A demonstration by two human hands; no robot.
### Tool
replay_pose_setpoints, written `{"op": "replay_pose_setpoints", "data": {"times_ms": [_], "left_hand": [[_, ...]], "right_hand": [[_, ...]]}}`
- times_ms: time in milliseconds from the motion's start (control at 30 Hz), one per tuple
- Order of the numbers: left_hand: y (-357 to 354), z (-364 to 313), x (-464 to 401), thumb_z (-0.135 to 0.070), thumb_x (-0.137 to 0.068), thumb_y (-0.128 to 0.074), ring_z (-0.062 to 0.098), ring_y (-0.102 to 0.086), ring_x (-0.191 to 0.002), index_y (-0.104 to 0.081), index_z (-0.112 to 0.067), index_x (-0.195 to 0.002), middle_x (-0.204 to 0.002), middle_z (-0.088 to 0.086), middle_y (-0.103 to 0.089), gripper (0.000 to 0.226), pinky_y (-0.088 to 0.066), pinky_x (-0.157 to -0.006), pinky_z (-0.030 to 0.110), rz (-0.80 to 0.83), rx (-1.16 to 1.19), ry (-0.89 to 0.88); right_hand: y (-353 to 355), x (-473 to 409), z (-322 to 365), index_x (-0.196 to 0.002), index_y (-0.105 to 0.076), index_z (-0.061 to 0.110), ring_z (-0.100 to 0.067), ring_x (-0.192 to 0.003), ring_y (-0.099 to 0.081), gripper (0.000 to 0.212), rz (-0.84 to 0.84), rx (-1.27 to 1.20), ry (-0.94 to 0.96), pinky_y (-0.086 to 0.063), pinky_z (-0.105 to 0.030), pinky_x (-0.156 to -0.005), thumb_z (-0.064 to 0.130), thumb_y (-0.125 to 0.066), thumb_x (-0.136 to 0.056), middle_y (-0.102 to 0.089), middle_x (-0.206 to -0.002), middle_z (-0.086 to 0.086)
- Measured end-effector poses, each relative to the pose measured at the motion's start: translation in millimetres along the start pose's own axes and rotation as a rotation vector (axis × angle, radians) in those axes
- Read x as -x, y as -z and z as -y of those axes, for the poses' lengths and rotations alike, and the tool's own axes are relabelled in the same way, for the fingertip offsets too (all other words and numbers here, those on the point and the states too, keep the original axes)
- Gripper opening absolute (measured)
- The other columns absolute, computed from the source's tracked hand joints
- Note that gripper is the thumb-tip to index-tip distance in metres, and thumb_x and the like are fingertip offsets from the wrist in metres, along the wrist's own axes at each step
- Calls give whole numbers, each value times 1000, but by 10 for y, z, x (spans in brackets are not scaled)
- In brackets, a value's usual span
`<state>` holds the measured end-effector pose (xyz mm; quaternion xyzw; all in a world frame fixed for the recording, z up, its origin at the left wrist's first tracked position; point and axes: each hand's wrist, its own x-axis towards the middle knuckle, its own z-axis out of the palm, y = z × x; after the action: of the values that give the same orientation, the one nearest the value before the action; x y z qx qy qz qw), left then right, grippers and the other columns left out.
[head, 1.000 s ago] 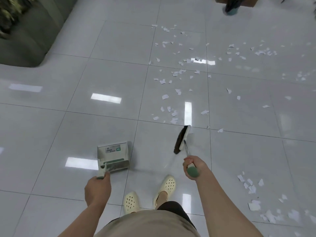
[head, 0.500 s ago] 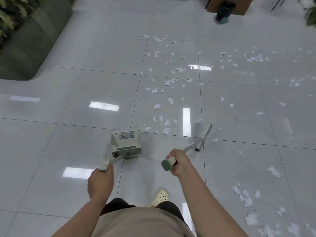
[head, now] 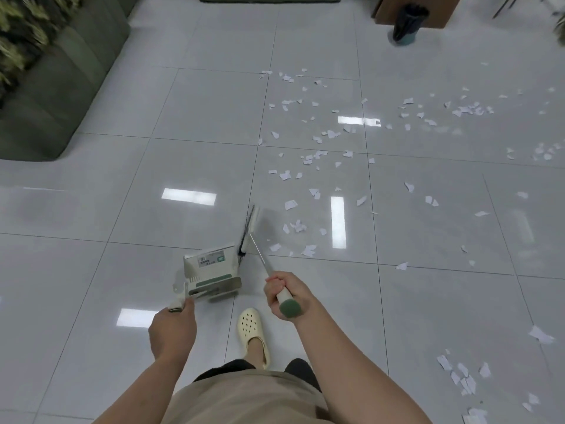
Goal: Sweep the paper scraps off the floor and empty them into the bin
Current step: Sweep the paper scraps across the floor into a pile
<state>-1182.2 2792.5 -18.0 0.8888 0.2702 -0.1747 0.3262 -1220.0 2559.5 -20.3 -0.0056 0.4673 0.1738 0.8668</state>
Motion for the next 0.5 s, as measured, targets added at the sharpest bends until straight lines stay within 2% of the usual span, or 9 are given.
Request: {"op": "replay_pose_setpoints", "data": {"times_ms": [133, 200, 267, 333, 400, 500], "left_hand": [[14, -264, -465, -39, -96, -61, 34, -56, -56, -57, -2, -62, -61, 15, -60, 50, -49, -52, 33, 39, -6, -22], [2, -355, -652, -42, -95, -61, 35, -58, -57, -61, -2, -65, -63, 15, -62, 50, -52, -49, 35, 70, -38, -29], [-3, -455, -755, -42, -95, -61, 35, -59, -58, -62, -1, -67, -64, 15, -63, 50, -56, -49, 41, 100, -67, -44], [-8, -554, -843, -42, -94, -62, 36, -58, -59, -60, -2, -66, -63, 15, -63, 49, -58, -55, 46, 125, -81, -68], [-3, -653, -933, -41, -95, -62, 36, -58, -60, -59, -1, -67, -63, 15, -62, 49, -55, -59, 44, 144, -78, -86], [33, -762, -1061, -39, -96, -63, 35, -58, -59, -60, 1, -70, -64, 16, -62, 48, -52, -57, 41, 159, -43, -102]], "right_hand": [[134, -111, 364, -76, -41, 13, -9, -29, -41, 21, -73, -150, 109, -40, -18, -29, -3, -46, -88, -37, -49, 3], [243, -76, 547, -76, -40, 15, -9, -29, -41, 21, -108, -192, 179, -40, -17, -30, 1, -43, -91, -36, -49, 4], [350, 1, 706, -72, -39, 16, -8, -28, -40, 25, -229, -185, 212, -38, -17, -29, 2, -44, -92, -37, -47, 4], [453, 62, 820, -72, -40, 15, -9, -28, -40, 24, -371, -111, 225, -37, -16, -29, 0, -47, -90, -38, -46, 3], [464, 84, 910, -73, -41, 13, -10, -28, -40, 22, -558, 6, 270, -36, -15, -29, -1, -47, -88, -40, -45, 1], [271, 124, 1072, -72, -41, 9, -18, -45, -45, 20, -745, 202, 333, -43, -18, -36, -7, -43, -84, -44, -60, -6]]}}
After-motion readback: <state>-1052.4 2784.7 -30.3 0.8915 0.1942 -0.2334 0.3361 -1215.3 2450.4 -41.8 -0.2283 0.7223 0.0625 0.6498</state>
